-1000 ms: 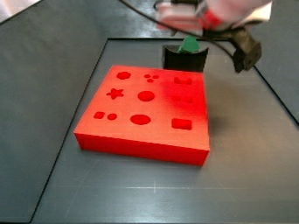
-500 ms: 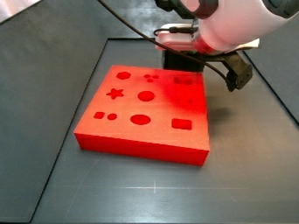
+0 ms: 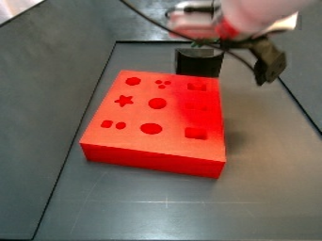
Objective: Pick up the 3 prong object. Move up. Place the 3 prong object on the fixture. Regrasp the 3 prong object. Move to above the board. Insert the 3 prong object.
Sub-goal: Move to above the board.
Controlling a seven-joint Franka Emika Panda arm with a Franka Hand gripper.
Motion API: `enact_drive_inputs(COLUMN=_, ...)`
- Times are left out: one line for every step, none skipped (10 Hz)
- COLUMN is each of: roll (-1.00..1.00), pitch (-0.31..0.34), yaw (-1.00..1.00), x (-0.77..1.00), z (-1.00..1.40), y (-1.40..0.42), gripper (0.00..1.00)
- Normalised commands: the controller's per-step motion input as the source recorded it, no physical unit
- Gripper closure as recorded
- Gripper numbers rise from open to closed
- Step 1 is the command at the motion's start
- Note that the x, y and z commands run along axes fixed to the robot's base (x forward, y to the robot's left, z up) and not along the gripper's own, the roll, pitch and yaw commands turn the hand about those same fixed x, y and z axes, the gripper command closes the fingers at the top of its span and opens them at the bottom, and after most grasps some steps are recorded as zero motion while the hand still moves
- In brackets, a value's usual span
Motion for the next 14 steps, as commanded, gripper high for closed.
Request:
enact_drive_inputs(roll=0.04, pitch=-0.019, yaw=-0.13, x=-0.03, z=1.0, y=-0.19, gripper=1.0)
enact_drive_inputs(roll=0.02, pitch=0.034, yaw=-0.13, x=-0.03, z=1.0, y=-0.18, gripper=1.0)
enact_drive_inputs(roll=0.0, pitch=0.059, yaw=-0.12, x=-0.03, z=1.0, y=-0.17, gripper=1.0)
enact_drive_inputs(roll=-0.02, pitch=0.11, yaw=-0.08, x=-0.04, z=1.0, y=-0.16, gripper=1.0)
enact_drive_inputs(roll=-0.03, pitch=0.126, yaw=-0.06, x=-0.04, z=1.0, y=-0.15, gripper=1.0)
enact_drive_inputs(roll=-0.04, pitch=0.144, yaw=-0.02, x=-0.04, z=1.0, y=-0.13, gripper=1.0)
enact_drive_inputs(roll=-0.05, pitch=0.154, yaw=0.01, x=-0.04, z=1.0, y=-0.12, gripper=1.0)
enact_drive_inputs(roll=-0.05, pitch=0.161, yaw=0.05, x=-0.03, z=1.0, y=-0.11, gripper=1.0)
enact_drive_inputs(roll=-0.04, pitch=0.159, yaw=0.07, x=-0.02, z=1.0, y=-0.1, gripper=1.0)
enact_drive_inputs(roll=-0.03, pitch=0.154, yaw=0.1, x=0.0, z=0.84, y=-0.08, gripper=1.0)
enact_drive_inputs(roll=-0.03, pitch=0.146, yaw=0.11, x=0.01, z=0.72, y=-0.06, gripper=1.0)
enact_drive_inputs(roll=-0.03, pitch=0.134, yaw=0.13, x=0.02, z=0.49, y=-0.04, gripper=1.0)
enact_drive_inputs(roll=-0.02, pitch=0.12, yaw=0.14, x=0.02, z=0.31, y=-0.03, gripper=1.0)
enact_drive_inputs(roll=-1.0, pitch=0.016, yaw=-0.02, x=-1.0, z=0.31, y=-0.98, gripper=1.0)
